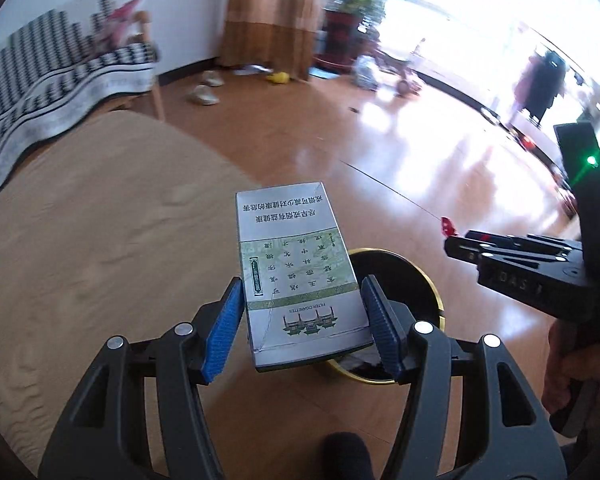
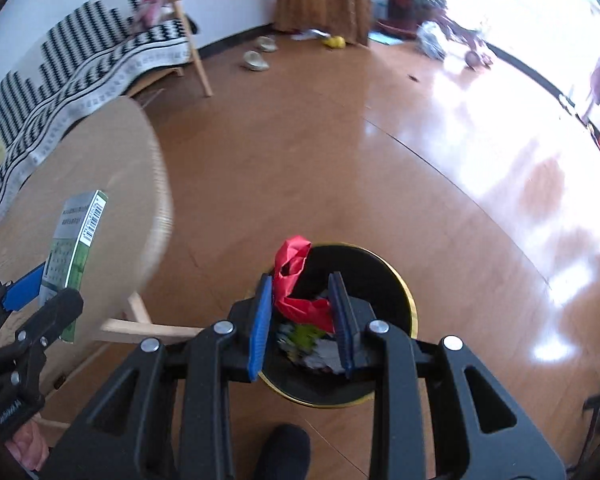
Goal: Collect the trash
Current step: 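Carry the card box and red piece over the black bin, then open the right tool to drop the red piece while the left tool releases the card box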
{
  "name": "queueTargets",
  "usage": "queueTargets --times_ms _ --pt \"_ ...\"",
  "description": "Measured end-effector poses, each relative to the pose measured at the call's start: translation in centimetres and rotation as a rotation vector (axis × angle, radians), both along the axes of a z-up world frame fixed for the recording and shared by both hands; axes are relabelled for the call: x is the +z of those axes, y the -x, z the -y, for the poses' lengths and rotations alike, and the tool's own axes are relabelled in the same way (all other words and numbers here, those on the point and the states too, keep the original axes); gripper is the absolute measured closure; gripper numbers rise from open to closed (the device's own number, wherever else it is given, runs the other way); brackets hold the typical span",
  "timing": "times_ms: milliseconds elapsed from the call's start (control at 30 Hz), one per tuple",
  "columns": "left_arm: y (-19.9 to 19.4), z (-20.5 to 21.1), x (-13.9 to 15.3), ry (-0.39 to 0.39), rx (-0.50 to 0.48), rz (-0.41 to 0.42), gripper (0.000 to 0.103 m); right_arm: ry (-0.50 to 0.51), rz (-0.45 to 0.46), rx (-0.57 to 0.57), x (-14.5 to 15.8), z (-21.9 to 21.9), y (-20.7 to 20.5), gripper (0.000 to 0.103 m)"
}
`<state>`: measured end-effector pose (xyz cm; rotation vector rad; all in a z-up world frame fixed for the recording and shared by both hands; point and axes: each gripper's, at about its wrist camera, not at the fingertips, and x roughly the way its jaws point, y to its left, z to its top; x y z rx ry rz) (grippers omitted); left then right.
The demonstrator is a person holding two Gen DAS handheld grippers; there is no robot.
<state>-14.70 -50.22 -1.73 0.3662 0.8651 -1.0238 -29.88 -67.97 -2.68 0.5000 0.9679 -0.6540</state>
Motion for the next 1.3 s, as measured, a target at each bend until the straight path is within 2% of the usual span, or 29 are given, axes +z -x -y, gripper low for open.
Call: queueTargets --times_ms 133,267,467,867,933,967,1000,1033,1067,1300 --pt "2.5 3.4 -2.0 -0.023 -0.065 -0.035 0.044 -0.054 -0.019 -0.037 -2.3 1.9 3.0 0.074" --pt "4.4 5.6 -3.5 -0.048 -0.117 -0.032 0.044 -0.129 -0.054 -0.045 -4.9 3.8 5.9 0.074" --pt "5.0 7.5 -5.7 -0.096 -0.152 -0.03 0.044 -0.209 -0.118 -0.031 -8.0 5.1 6.8 0.073" --pt "4.6 8.1 -6.8 -0.125 -0.155 -0.031 0.044 -0.217 -0.115 -0.025 -7.9 5.1 3.7 0.073" --pt "4.9 8.1 -6.8 -0.125 -0.152 -0.036 0.044 -0.215 -0.105 -0.025 -7.9 5.0 3.7 0.069" --pt "4.8 8.0 -6.8 -0.125 -0.151 -0.039 0.044 -0.214 -0.097 -0.024 -7.7 5.0 3.7 0.059" --pt "4.8 8.0 -6.8 -0.126 -0.15 -0.042 0.044 -0.211 -0.094 -0.028 -7.5 5.0 3.7 0.041" --pt "4.8 8.0 -6.8 -0.126 -0.151 -0.043 0.044 -0.206 -0.09 -0.033 -7.4 5.1 3.8 0.034" --pt "4.8 8.2 -6.8 -0.127 -0.152 -0.043 0.044 -0.199 -0.079 -0.035 -7.1 5.1 3.8 0.031" --pt "4.6 8.4 -7.4 -0.138 -0.161 -0.066 0.044 -0.192 -0.048 -0.065 -6.3 5.4 4.4 0.03"
